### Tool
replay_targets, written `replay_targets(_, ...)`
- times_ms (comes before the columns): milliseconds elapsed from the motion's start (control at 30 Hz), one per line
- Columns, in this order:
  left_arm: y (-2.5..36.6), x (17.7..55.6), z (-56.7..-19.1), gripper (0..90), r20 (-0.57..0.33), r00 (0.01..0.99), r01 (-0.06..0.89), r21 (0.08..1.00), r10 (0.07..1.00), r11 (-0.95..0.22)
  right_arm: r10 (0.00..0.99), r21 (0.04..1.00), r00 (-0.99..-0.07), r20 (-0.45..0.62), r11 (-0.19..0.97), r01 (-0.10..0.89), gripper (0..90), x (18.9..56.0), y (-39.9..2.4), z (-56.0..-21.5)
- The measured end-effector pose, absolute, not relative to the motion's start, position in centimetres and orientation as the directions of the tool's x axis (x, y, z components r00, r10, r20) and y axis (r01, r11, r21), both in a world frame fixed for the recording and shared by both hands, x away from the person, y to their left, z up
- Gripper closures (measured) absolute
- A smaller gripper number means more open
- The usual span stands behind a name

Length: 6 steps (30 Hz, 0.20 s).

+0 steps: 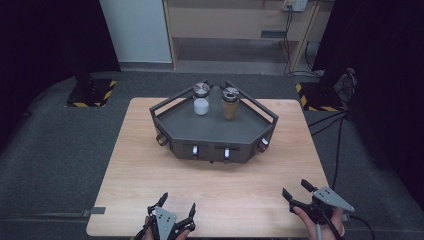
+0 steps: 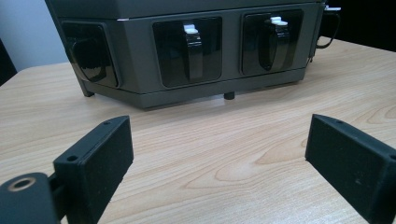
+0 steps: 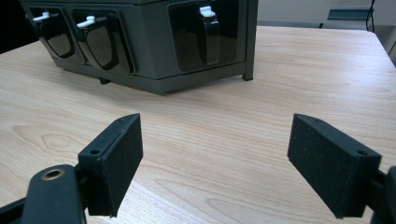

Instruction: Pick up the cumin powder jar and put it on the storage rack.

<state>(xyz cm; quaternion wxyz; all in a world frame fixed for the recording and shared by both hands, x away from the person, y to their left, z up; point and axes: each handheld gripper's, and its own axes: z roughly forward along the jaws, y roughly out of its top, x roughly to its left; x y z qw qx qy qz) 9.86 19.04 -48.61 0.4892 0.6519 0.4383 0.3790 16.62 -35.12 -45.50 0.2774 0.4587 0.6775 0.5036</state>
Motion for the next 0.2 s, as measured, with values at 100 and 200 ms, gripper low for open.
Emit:
replay_targets(100,19.05,9.86,-48.61,6.8,0.063,0.326,0.197,0.971,0.943,-0.134,0.903,0.939,-0.422,0.087,0.067,0.337,17.8,16.51,-35.11,-45.45)
replay_targets(200,19.12,9.89,-48.63,6.8,0.061,0.323,0.193,0.973,0.944,-0.129,0.904,0.944,-0.42,0.082,0.066,0.325,16.9,16.47,-35.18,-45.36)
